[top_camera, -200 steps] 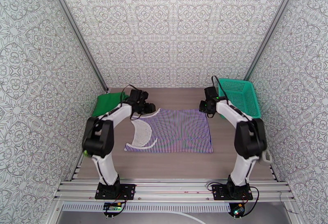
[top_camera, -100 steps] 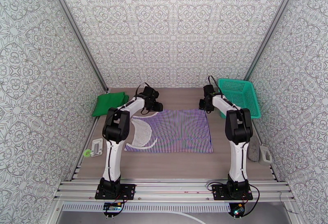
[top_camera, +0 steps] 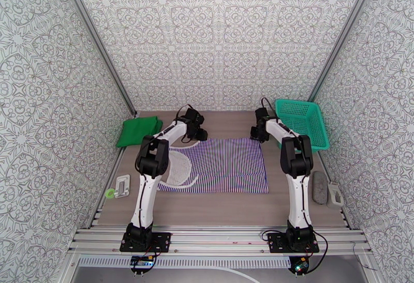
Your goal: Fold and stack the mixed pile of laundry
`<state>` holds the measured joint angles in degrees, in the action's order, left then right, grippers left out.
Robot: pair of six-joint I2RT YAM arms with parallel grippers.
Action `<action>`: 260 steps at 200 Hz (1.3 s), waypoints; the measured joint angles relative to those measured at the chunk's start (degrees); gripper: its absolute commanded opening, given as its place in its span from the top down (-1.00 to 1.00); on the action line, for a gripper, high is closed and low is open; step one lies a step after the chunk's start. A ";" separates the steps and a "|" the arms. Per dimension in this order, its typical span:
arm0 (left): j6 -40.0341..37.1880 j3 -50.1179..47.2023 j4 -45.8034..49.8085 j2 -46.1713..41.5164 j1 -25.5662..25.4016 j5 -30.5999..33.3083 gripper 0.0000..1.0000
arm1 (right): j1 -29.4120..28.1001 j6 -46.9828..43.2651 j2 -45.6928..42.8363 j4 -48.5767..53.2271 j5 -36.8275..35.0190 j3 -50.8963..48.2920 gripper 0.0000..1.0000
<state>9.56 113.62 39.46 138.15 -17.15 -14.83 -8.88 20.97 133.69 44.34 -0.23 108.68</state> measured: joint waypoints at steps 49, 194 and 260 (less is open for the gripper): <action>-1.14 2.80 1.95 1.51 0.17 0.33 0.61 | 0.00 -0.02 1.01 1.20 0.02 1.90 0.65; -2.29 -7.78 -0.66 -5.11 1.25 -2.08 1.00 | 0.00 -0.87 -2.95 0.76 0.59 -2.93 0.87; -2.23 -14.67 -4.00 -12.39 1.29 -4.39 1.00 | 0.00 -0.02 -10.08 -1.92 1.53 -10.40 0.91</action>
<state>7.33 98.96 35.46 125.75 -15.86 -19.22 -8.88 20.95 123.61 42.41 1.30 98.28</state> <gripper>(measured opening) 0.047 0.057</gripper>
